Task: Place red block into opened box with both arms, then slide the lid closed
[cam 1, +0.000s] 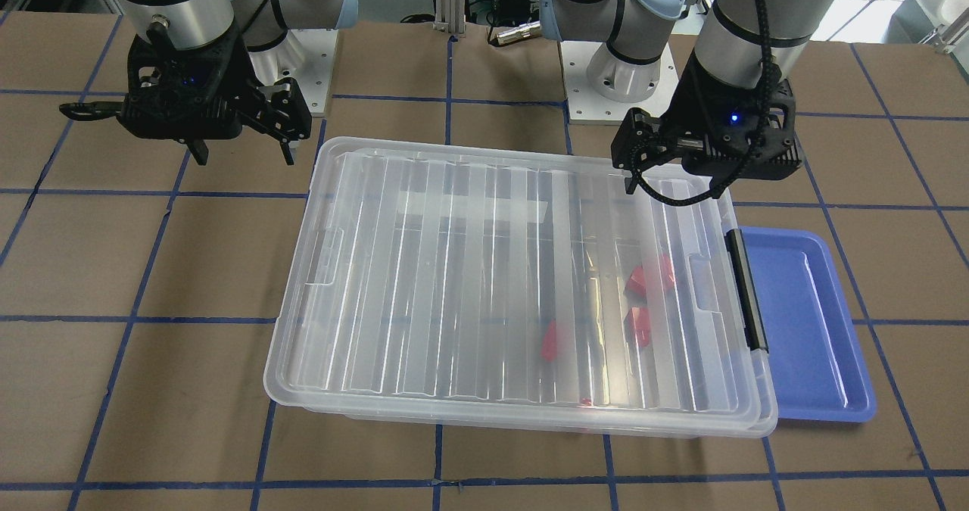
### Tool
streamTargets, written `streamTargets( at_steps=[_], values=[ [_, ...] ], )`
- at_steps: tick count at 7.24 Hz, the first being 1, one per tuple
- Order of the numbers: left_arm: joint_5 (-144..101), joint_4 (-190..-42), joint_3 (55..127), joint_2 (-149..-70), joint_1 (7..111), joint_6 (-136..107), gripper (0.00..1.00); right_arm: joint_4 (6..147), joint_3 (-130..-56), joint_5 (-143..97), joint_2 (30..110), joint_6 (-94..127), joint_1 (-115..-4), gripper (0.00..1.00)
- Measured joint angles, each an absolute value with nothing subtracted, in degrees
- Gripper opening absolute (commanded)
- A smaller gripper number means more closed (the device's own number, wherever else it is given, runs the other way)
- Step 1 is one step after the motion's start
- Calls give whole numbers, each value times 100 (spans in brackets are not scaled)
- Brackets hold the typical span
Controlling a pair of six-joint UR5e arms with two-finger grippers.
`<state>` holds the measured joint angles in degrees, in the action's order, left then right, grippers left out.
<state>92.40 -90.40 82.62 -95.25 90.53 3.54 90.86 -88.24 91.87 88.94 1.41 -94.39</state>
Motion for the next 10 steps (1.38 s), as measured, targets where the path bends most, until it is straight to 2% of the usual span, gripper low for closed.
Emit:
streamTargets(
  at_steps=[10],
  values=[
    [9116,-9145,8258,-9436,9066,292,100,9082,-8825,9198,8894,124,-9420,100]
  ],
)
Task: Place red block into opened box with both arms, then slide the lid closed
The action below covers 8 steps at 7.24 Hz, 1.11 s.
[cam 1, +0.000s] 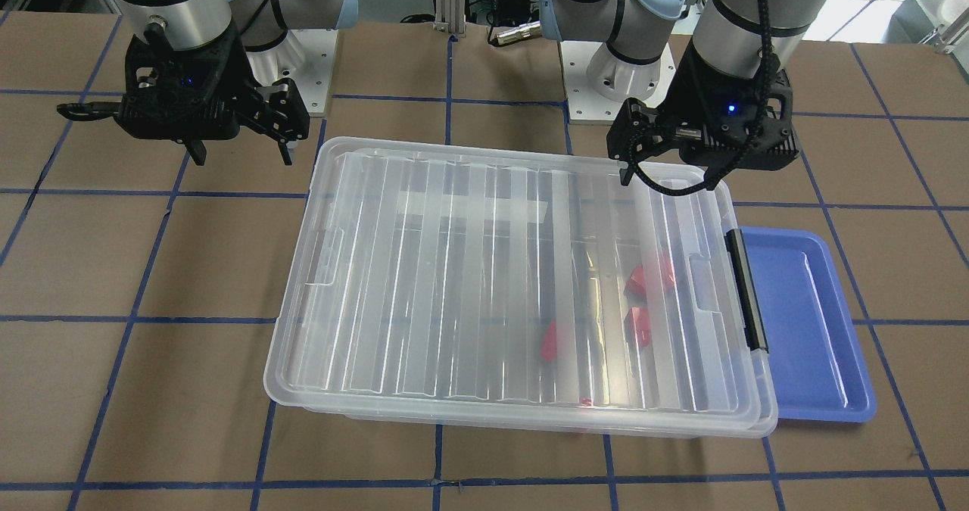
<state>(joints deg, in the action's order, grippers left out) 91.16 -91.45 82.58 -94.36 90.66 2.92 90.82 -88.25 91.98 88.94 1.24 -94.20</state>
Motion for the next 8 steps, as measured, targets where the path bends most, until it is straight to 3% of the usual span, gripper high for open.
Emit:
streamTargets(
  at_steps=[8],
  values=[
    [9137,-9130,8275,-9488,9123,308,100,9081,-8824,9191,8894,129,-9422,100]
  ],
)
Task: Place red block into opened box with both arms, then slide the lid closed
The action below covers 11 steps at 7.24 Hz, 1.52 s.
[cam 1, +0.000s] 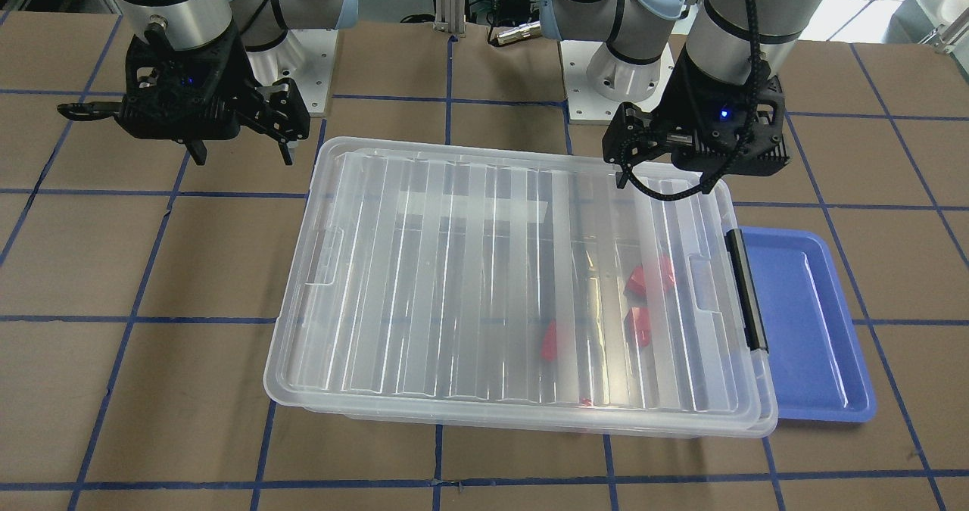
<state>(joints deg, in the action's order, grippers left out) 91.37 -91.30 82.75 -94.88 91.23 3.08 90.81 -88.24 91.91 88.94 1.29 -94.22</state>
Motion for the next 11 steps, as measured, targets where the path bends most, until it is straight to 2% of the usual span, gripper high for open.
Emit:
streamTargets(
  at_steps=[11],
  values=[
    [9140,-9235,8210,-9425,9281,305,100,9071,-8816,9211,8894,140,-9422,100]
  ],
)
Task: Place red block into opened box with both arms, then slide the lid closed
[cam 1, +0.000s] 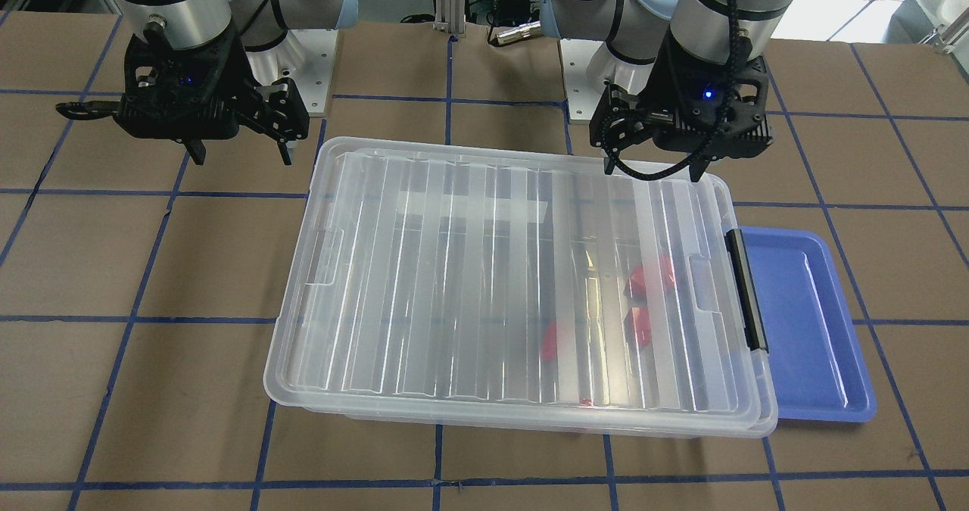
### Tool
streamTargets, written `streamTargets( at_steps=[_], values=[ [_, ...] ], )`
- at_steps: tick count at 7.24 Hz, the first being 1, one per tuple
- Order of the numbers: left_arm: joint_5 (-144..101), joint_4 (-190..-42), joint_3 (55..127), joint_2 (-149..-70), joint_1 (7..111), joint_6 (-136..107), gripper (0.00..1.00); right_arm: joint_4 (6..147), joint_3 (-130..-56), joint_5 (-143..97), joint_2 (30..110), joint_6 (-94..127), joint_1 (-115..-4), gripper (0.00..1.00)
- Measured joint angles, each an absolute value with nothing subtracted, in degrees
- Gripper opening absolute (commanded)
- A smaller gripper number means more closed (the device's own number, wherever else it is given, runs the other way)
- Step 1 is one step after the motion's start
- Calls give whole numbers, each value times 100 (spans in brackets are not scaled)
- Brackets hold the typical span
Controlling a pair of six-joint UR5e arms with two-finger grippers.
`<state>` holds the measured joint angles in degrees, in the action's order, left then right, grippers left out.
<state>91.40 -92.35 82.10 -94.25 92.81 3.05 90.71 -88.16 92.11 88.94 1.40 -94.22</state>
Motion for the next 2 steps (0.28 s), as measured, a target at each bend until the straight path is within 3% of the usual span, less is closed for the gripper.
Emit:
streamTargets(
  at_steps=[2],
  values=[
    [9139,-9237,8203,-9440,9281,302,100,9072,-8815,9217,8895,139,-9421,100]
  ],
)
